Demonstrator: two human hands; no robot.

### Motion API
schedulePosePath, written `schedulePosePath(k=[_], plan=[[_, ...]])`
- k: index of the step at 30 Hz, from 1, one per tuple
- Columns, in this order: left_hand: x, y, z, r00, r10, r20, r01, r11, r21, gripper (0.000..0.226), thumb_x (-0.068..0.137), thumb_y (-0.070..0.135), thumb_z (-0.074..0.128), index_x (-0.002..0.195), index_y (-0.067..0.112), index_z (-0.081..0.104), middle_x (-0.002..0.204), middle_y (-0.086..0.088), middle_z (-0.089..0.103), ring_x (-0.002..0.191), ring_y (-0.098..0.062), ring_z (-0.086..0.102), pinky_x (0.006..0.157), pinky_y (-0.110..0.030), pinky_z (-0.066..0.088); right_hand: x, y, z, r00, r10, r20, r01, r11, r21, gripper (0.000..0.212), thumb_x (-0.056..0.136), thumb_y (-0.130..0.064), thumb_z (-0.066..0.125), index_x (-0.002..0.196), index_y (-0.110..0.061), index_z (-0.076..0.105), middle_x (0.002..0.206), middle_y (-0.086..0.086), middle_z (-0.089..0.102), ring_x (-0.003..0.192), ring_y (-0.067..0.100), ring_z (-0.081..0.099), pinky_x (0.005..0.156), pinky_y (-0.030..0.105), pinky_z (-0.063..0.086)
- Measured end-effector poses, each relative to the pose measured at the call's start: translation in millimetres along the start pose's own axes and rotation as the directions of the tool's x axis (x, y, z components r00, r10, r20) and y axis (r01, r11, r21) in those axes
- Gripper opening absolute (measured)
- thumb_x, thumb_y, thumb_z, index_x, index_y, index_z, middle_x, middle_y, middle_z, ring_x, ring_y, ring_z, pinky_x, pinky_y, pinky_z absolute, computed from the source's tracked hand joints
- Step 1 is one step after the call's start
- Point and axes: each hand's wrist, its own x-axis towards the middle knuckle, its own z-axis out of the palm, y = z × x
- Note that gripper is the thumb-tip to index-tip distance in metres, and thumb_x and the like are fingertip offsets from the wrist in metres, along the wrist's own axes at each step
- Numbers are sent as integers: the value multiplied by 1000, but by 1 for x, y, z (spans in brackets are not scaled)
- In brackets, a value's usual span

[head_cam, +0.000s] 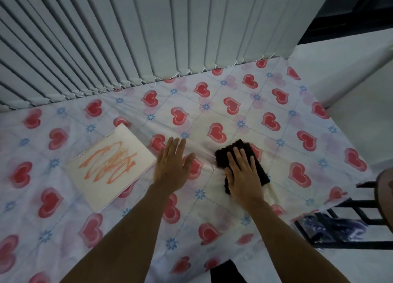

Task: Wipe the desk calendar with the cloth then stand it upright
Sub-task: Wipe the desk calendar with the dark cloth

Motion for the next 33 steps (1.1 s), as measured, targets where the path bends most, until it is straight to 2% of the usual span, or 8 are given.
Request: schedulePosePath(k=[7,10,12,14,16,21,28,33], plan=[[5,-36,-43,981,-116,-155,108,992,-61,58,95,52,28,135,14,45,141,-12,48,131,-31,42,106,-50,37,14,-18,-9,976,196,-99,-147,918,367,54,104,-34,23,146,-5,42,154,12,42,146,18,25,122,39,15],[0,-59,-64,951,-166,-260,151,985,-77,46,97,41,40,129,10,51,131,-13,56,120,-31,51,100,-48,43,30,-37,-21,956,289,-54,-218,819,530,61,100,-44,22,150,-14,37,151,13,46,140,28,40,116,48,33],[-5,-77,-77,932,-247,-266,230,969,-94,45,97,41,37,129,13,50,133,-12,55,121,-30,49,101,-47,39,44,-55,-28,954,288,-86,-191,802,567,50,104,-36,28,148,-14,40,135,17,60,115,34,61,97,48,51],[-10,-96,-90,909,-319,-270,305,948,-93,44,98,40,36,131,14,49,135,-11,53,122,-31,47,104,-47,36,60,-77,-33,955,252,-159,-113,800,590,41,106,-27,33,144,-15,45,109,9,70,81,18,65,72,24,56],[-18,-116,-103,884,-371,-285,364,928,-81,43,98,40,36,130,15,49,135,-10,53,121,-30,48,104,-47,35,76,-103,-36,961,196,-197,-30,779,627,37,106,-24,35,140,-16,49,91,-6,66,70,6,58,62,5,43],[-50,-166,-122,830,-489,-268,489,869,-70,43,97,39,39,134,19,45,142,-8,48,129,-30,43,108,-50,32,107,-181,-28,972,83,-220,95,716,691,37,107,-26,33,133,-12,54,107,11,72,93,29,68,78,27,52],[-85,-228,-112,850,-499,-167,506,862,2,53,98,41,38,145,18,32,155,-5,29,144,-24,18,117,-45,17,119,-276,5,979,-48,-200,174,710,682,36,106,-24,37,133,-9,55,109,13,74,98,28,68,76,17,44],[-97,-253,-95,898,-434,-70,439,893,99,62,96,49,31,150,24,14,160,2,9,146,-14,-2,117,-36,-1,112,-307,37,993,-111,-49,115,730,674,41,105,-30,36,135,-7,54,120,16,68,114,32,63,93,30,46]])
